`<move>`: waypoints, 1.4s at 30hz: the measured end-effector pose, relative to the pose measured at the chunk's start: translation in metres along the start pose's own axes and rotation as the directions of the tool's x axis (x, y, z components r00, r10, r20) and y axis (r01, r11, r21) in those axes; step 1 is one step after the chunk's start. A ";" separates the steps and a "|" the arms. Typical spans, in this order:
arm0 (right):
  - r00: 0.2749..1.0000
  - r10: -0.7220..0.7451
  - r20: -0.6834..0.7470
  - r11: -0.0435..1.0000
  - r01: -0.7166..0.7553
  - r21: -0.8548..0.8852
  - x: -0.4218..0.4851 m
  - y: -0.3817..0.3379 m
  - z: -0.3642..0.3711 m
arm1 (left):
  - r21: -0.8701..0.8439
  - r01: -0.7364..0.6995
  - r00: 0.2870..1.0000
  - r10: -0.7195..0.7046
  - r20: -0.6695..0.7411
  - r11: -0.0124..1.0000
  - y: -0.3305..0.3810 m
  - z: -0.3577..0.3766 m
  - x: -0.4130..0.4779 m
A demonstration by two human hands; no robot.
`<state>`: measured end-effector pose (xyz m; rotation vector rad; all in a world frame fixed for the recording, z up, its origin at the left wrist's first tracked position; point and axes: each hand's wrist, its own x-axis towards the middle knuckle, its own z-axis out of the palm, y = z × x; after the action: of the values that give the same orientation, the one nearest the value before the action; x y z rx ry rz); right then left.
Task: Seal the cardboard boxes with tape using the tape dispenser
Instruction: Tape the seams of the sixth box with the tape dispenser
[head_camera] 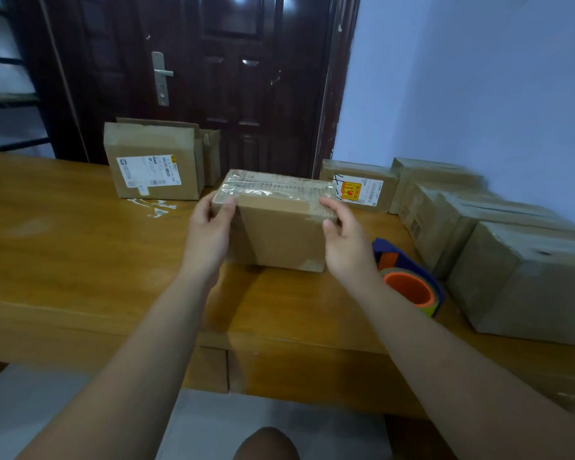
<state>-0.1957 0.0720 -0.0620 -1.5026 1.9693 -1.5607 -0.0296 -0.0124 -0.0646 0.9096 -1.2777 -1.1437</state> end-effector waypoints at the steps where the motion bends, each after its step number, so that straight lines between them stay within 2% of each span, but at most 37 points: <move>1: 1.000 -0.009 -0.022 1.000 0.009 -0.012 0.010 0.000 -0.006 | 0.009 -0.021 1.000 0.021 0.019 1.000 0.002 0.007 0.004; 6: 0.993 0.040 -0.110 0.995 -0.049 -0.083 0.067 0.017 -0.038 | 0.059 -0.104 0.992 0.099 0.080 0.993 0.005 0.061 0.033; 10: 0.975 0.060 -0.214 0.978 -0.100 -0.182 0.105 0.040 -0.055 | 0.001 -0.053 0.988 0.052 0.147 0.999 -0.004 0.116 0.057; 13: 0.955 0.135 -0.264 0.967 -0.185 -0.174 0.126 0.060 -0.064 | -0.025 0.022 0.981 -0.017 0.194 0.999 -0.021 0.149 0.075; 18: 0.937 0.189 -0.295 0.962 -0.237 -0.133 0.156 0.092 -0.069 | -0.085 0.103 0.956 -0.075 0.283 0.991 -0.050 0.188 0.102; 22: 0.927 0.220 -0.304 0.954 -0.269 -0.129 0.170 0.108 -0.070 | -0.095 0.140 0.950 -0.107 0.293 0.986 -0.071 0.205 0.111; 29: 0.919 0.300 -0.255 0.885 -0.368 -0.285 0.176 0.123 -0.069 | -0.015 0.107 0.937 -0.096 0.336 0.994 -0.088 0.221 0.108; 32: 0.938 0.209 -0.276 0.844 -0.315 -0.433 0.170 0.115 -0.072 | -0.016 0.108 0.927 -0.095 0.362 0.994 -0.086 0.221 0.104; 34: 0.965 0.084 -0.248 0.807 -0.212 -0.552 0.168 0.108 -0.073 | 0.067 0.002 0.939 -0.025 0.344 0.998 -0.079 0.216 0.100; 36: 0.986 0.001 -0.166 0.798 -0.101 -0.594 0.166 0.097 -0.071 | 0.297 -0.187 0.950 0.095 0.298 0.936 -0.072 0.206 0.099; 38: 0.996 -0.058 -0.071 0.804 0.004 -0.595 0.165 0.081 -0.064 | 0.566 -0.382 0.919 0.235 0.317 0.731 -0.065 0.191 0.099; 40: 0.996 -0.093 0.012 0.808 0.083 -0.583 0.163 0.062 -0.051 | 0.687 -0.502 0.863 0.356 0.358 0.526 -0.055 0.173 0.098; 42: 0.987 -0.099 0.128 0.780 0.157 -0.605 0.159 0.041 -0.033 | 0.709 -0.566 0.803 0.477 0.357 0.421 -0.045 0.152 0.098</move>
<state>-0.3141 -0.0382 -0.0192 -1.9249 2.5112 -0.8794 -0.1918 -0.1041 -0.0675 0.9515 -2.0453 -0.0360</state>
